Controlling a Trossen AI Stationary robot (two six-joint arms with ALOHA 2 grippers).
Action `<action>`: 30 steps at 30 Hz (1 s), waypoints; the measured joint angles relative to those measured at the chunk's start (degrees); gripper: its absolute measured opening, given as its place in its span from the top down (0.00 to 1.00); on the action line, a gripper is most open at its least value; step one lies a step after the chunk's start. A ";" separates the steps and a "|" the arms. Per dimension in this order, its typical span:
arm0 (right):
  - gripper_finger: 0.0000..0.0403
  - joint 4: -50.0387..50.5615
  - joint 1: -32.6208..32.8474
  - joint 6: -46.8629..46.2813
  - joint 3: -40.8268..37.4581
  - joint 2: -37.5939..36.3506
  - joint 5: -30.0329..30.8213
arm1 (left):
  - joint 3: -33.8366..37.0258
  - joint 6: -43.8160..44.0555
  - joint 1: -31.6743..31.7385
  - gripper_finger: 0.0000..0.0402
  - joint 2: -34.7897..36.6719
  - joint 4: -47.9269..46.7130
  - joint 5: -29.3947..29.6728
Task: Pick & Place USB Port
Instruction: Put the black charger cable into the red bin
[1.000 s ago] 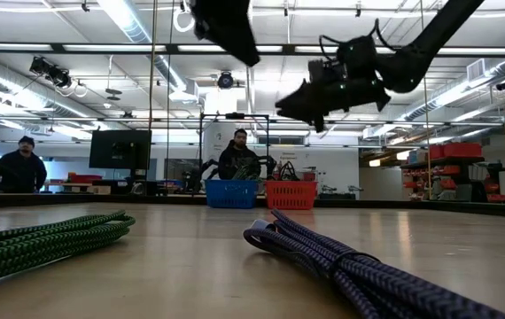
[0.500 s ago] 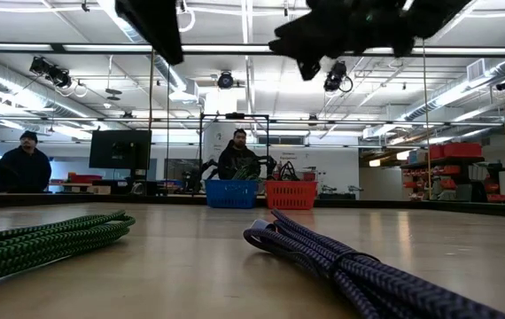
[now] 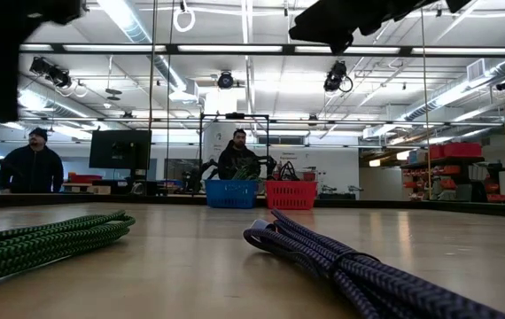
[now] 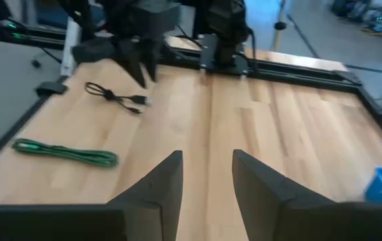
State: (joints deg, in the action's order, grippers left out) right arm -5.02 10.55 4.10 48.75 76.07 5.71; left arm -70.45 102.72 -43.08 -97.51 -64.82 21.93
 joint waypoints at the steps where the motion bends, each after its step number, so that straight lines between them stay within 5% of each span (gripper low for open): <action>1: 0.68 0.08 0.27 0.26 0.00 0.00 1.15 | 0.88 3.61 -1.05 0.72 0.02 0.91 -1.10; 7: 0.68 0.07 0.57 1.30 0.00 0.02 6.05 | 4.08 18.46 -5.90 0.72 0.00 10.83 -8.29; 17: 0.68 2.52 0.53 2.43 0.00 0.04 6.93 | 4.37 24.89 -7.20 0.74 -1.89 14.19 -20.62; 30: 0.68 2.57 0.54 3.25 -0.02 0.07 6.93 | 4.21 25.13 -7.11 0.80 -9.25 22.29 -22.27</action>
State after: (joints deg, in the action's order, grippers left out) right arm -2.46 11.09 7.35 48.73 76.14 12.64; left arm -66.24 127.85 -50.19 -106.77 -42.52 -0.35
